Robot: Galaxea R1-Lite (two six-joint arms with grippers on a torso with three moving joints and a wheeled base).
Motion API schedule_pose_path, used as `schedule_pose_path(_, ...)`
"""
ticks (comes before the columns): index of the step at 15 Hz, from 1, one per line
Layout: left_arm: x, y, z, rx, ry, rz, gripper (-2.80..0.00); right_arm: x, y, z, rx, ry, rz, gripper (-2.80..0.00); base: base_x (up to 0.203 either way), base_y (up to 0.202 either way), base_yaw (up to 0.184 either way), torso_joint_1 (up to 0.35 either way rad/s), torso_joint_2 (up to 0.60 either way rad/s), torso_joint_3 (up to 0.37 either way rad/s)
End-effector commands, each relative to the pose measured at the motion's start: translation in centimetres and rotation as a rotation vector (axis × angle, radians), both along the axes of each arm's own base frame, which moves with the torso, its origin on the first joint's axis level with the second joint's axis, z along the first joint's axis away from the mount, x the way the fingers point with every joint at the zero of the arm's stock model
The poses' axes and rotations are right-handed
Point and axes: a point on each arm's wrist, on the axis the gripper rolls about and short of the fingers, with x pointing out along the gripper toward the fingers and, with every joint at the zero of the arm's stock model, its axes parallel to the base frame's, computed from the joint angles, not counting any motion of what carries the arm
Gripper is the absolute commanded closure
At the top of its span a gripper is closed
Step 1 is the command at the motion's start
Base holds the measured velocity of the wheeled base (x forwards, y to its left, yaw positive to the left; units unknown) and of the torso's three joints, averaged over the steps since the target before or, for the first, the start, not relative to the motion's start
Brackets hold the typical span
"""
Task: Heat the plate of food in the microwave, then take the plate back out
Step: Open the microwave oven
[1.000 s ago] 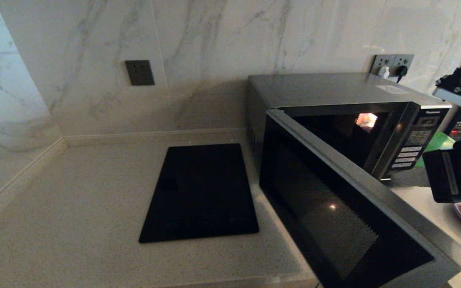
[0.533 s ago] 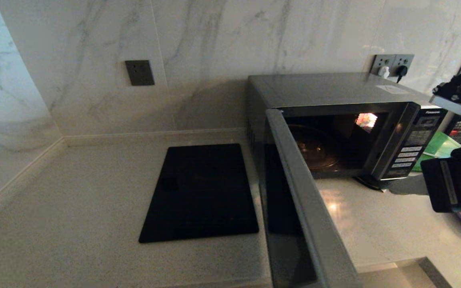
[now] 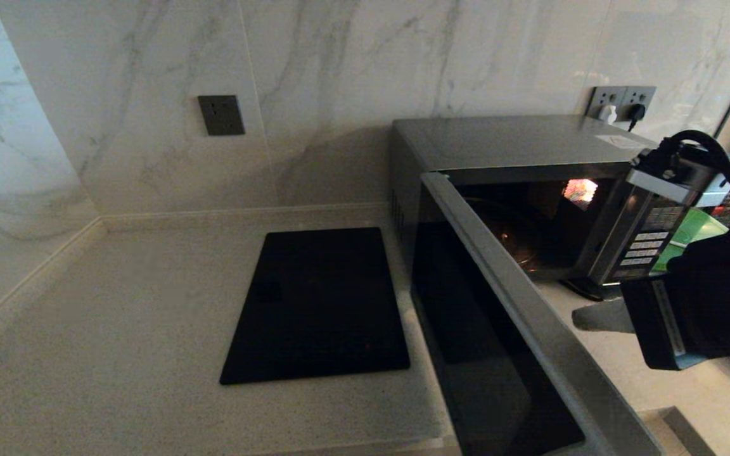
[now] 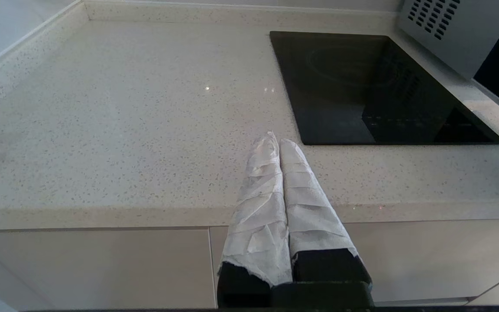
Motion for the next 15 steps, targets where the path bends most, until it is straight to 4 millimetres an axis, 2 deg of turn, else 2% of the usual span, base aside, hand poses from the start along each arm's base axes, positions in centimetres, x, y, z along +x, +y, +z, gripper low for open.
schedule_pose_path(1, 0.01, 0.0, 0.01, -0.001, 0.001, 0.001, 0.0, 0.05, 0.2, -0.15, 0.0, 0.011, -0.004, 0.0, 0.0, 0.0, 0.0, 0.0, 0.0, 0.0)
schedule_pose_path(12, 0.01, 0.0, 0.01, -0.001, 0.001, 0.001, 0.0, -0.4, 0.41, 0.11, 0.012, 0.005, 0.015, 0.0, 0.0, 0.0, 0.0, 0.0, 0.0, 0.0)
schedule_pose_path(15, 0.01, 0.0, 0.01, -0.001, 0.001, 0.001, 0.0, -0.09, 0.06, -0.03, 0.011, 0.005, -0.036, 0.0, 0.0, 0.0, 0.0, 0.0, 0.0, 0.0)
